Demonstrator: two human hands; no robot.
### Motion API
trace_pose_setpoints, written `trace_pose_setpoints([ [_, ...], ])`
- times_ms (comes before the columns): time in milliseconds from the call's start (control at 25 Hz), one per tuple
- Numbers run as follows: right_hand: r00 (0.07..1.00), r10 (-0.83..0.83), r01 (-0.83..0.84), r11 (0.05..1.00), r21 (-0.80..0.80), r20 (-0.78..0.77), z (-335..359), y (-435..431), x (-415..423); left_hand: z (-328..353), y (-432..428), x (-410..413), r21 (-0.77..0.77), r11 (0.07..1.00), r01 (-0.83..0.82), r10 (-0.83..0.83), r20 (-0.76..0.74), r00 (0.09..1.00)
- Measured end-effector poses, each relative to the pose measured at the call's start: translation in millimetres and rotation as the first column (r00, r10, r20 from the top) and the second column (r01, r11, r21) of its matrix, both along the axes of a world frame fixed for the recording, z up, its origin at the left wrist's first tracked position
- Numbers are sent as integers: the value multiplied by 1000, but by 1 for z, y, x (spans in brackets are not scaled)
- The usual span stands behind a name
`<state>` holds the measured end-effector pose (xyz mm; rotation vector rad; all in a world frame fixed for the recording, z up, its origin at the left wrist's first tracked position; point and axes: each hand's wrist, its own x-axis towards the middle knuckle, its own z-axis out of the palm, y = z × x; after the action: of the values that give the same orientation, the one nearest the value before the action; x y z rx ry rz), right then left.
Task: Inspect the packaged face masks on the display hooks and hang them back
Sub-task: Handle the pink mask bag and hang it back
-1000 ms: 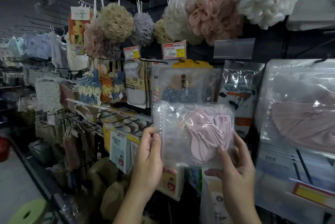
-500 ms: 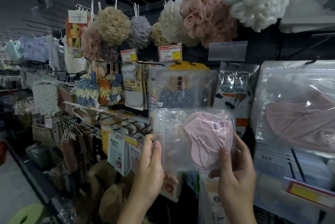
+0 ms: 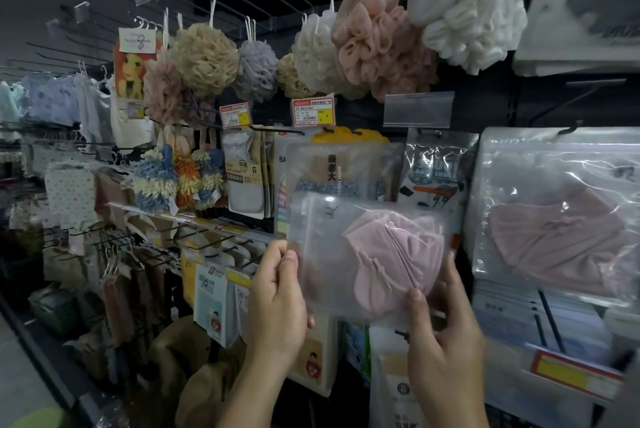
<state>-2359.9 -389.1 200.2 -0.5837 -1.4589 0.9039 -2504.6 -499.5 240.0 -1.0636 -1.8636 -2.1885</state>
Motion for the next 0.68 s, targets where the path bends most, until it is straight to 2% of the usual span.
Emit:
trace_pose_setpoints([
  [80, 980, -200, 194, 970, 145, 24, 15, -3, 13, 18, 1, 1, -31, 998, -47, 41, -164, 986],
  [160, 943, -330, 327, 911, 249, -31, 41, -7, 28, 40, 3, 4, -44, 998, -50, 33, -317, 948],
  [240, 898, -438, 406, 798, 445, -34, 74, -6, 42, 62, 8, 10, -65, 997, -30, -1, -435, 900],
  [320, 874, -485, 352, 682, 641, 35, 101, -1, 51, 81, 16, 20, -98, 995, 15, -61, -495, 867],
  [360, 873, -479, 292, 666, 686, 94, 112, 3, 52, 88, 21, 26, -110, 993, 38, -89, -517, 852],
  [480, 842, -483, 219, 714, 665, 241, 134, 8, 55, 103, 37, 45, -142, 986, 84, -150, -570, 807],
  [640, 842, -517, 335, 724, 603, 153, 144, 25, 81, 118, 62, 65, -199, 971, 133, -228, -591, 774],
  [680, 859, -492, 339, 754, 563, 143, 149, 31, 90, 122, 69, 69, -209, 968, 141, -241, -600, 763],
])
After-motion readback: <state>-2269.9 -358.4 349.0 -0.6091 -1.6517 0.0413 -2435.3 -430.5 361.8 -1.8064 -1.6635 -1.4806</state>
